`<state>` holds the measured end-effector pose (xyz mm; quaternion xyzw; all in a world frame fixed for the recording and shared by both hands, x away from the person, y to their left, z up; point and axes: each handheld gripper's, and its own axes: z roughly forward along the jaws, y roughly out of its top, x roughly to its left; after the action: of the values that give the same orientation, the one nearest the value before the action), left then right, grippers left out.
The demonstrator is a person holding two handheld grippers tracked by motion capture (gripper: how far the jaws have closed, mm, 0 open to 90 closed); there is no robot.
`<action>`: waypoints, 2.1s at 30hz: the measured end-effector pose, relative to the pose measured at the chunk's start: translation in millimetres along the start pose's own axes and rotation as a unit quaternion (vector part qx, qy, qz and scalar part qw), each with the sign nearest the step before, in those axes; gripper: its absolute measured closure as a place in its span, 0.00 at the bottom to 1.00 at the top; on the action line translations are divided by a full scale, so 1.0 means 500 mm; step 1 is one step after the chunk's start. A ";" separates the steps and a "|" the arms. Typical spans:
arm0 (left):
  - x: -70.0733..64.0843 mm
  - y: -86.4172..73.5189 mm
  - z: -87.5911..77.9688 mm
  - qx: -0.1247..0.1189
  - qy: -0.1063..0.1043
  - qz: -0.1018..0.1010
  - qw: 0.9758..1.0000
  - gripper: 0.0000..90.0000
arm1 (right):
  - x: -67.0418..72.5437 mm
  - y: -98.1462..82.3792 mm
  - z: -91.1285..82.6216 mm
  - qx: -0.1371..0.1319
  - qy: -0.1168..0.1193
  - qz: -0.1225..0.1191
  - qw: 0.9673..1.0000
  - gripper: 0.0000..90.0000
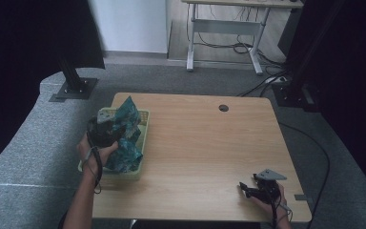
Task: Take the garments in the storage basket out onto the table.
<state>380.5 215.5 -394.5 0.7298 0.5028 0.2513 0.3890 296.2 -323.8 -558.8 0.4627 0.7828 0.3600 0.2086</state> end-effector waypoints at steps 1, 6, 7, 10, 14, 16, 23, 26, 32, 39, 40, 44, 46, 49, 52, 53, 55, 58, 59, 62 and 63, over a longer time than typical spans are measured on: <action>-0.001 0.001 -0.001 0.001 0.000 0.003 1.000 0.97 | 0.000 0.000 0.000 0.000 0.000 0.000 1.000 0.28; -0.006 0.006 -0.009 -0.002 0.000 0.006 1.000 0.97 | 0.001 0.000 0.000 0.000 -0.001 0.000 1.000 0.28; -0.006 0.007 -0.011 -0.003 0.000 0.006 1.000 0.97 | 0.001 0.000 0.000 0.000 -0.001 0.000 1.000 0.28; -0.007 0.009 -0.017 -0.006 0.002 0.006 1.000 0.97 | 0.001 0.000 0.000 0.000 0.000 0.000 1.000 0.28; -0.011 0.014 -0.026 -0.013 -0.005 0.004 1.000 0.97 | 0.001 0.000 0.000 0.000 0.000 0.001 1.000 0.28; -0.014 0.017 -0.031 -0.015 -0.008 0.007 1.000 0.97 | 0.001 0.000 0.000 0.000 0.000 0.000 1.000 0.28; -0.027 0.027 -0.043 -0.023 -0.010 0.019 1.000 0.97 | 0.001 0.000 0.000 0.000 0.000 0.001 1.000 0.28; -0.031 0.029 -0.046 -0.026 -0.011 0.020 0.999 0.97 | 0.001 0.000 0.000 0.000 -0.001 0.000 1.000 0.28; -0.039 0.032 -0.047 -0.028 -0.014 0.023 0.999 0.97 | 0.001 0.000 0.000 0.000 -0.001 0.000 1.000 0.28; -0.051 0.038 -0.046 -0.027 -0.016 0.032 0.999 0.97 | 0.002 0.000 -0.001 0.000 -0.001 0.000 1.000 0.28; -0.052 0.039 -0.046 -0.027 -0.016 0.033 0.999 0.97 | 0.002 0.000 -0.001 0.000 -0.001 0.000 1.000 0.28; -0.059 0.042 -0.048 -0.029 -0.017 0.037 0.999 0.97 | 0.002 -0.001 -0.001 0.000 0.000 0.000 1.000 0.28; -0.062 0.043 -0.049 -0.031 -0.017 0.038 0.999 0.97 | 0.003 -0.001 -0.001 0.000 0.000 0.000 1.000 0.28; -0.065 0.047 -0.055 -0.035 -0.014 0.043 0.998 0.97 | 0.003 -0.001 -0.001 0.000 0.000 0.000 1.000 0.28; -0.067 0.051 -0.063 -0.040 -0.014 0.045 0.998 0.97 | 0.002 -0.001 -0.001 0.001 0.000 0.000 1.000 0.28; -0.067 0.052 -0.066 -0.043 -0.014 0.045 0.998 0.97 | 0.002 -0.001 -0.001 0.001 0.000 0.000 1.000 0.28; -0.069 0.055 -0.071 -0.046 -0.014 0.047 0.998 0.97 | 0.002 -0.001 -0.001 0.001 0.000 0.000 1.000 0.28; -0.074 0.058 -0.076 -0.049 -0.015 0.050 0.997 0.97 | 0.002 -0.001 -0.001 0.001 0.000 0.000 1.000 0.28; -0.075 0.059 -0.078 -0.050 -0.016 0.052 0.997 0.97 | 0.003 -0.001 -0.001 0.001 -0.001 0.000 1.000 0.28; -0.081 0.061 -0.078 -0.051 -0.017 0.055 0.997 0.97 | 0.003 -0.001 -0.001 0.001 -0.001 0.000 1.000 0.28; -0.082 0.061 -0.078 -0.051 -0.018 0.056 0.997 0.97 | 0.003 -0.001 -0.001 0.001 -0.001 0.000 1.000 0.28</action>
<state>352.2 183.7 -346.1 0.7404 0.4410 0.2846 0.4199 295.0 -322.9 -558.7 0.4630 0.7829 0.3592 0.2089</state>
